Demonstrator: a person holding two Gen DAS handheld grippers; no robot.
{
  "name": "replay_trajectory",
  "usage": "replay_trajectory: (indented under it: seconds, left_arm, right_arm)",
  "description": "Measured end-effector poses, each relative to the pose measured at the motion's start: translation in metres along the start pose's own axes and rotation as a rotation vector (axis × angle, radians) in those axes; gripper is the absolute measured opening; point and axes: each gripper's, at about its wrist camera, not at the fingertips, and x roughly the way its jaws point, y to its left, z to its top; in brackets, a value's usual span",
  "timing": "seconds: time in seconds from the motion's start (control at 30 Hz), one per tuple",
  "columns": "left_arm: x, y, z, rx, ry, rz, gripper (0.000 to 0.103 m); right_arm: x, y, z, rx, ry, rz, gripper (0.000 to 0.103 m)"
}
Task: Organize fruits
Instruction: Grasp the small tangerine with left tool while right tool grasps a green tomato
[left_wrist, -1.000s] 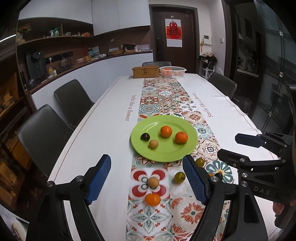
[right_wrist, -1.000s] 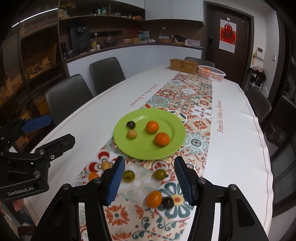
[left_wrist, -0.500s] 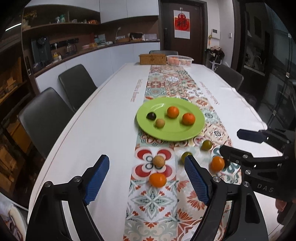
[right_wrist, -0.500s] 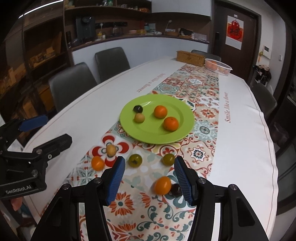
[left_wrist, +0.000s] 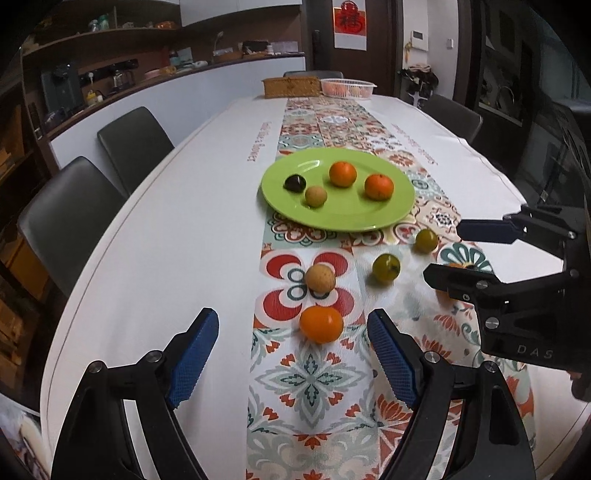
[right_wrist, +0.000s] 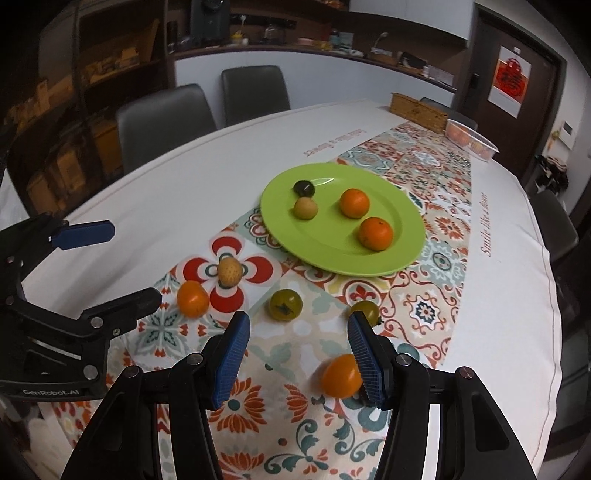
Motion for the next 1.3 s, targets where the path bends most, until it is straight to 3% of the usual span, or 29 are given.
replay_trajectory:
  seconds: [0.23,0.73,0.87,1.03,1.2,1.3]
  left_arm:
    - [0.016,0.001,-0.007,0.025,-0.002,-0.022,0.081]
    - [0.042,0.001,-0.008,0.036,0.035,-0.096,0.065]
    - [0.049,-0.002,-0.008,0.030,0.053,-0.108,0.056]
    - [0.054,-0.001,-0.008,0.005,0.067,-0.126,0.049]
    - [0.058,-0.002,-0.004,-0.027,0.069,-0.143,0.035]
    - [0.058,-0.003,-0.003,-0.030,0.069,-0.136,0.035]
  right_arm:
    - [0.021,0.004,-0.002,-0.038,0.033,0.017,0.056]
    - [0.060,0.005,0.003,-0.025,0.080,0.056,0.055]
    - [0.065,0.005,0.006,-0.010,0.081,0.054,0.054]
    - [0.071,0.005,0.008,-0.003,0.089,0.044,0.049]
    - [0.076,0.004,0.007,0.009,0.099,0.046,0.043]
    - [0.078,0.003,0.006,0.028,0.102,0.050,0.037]
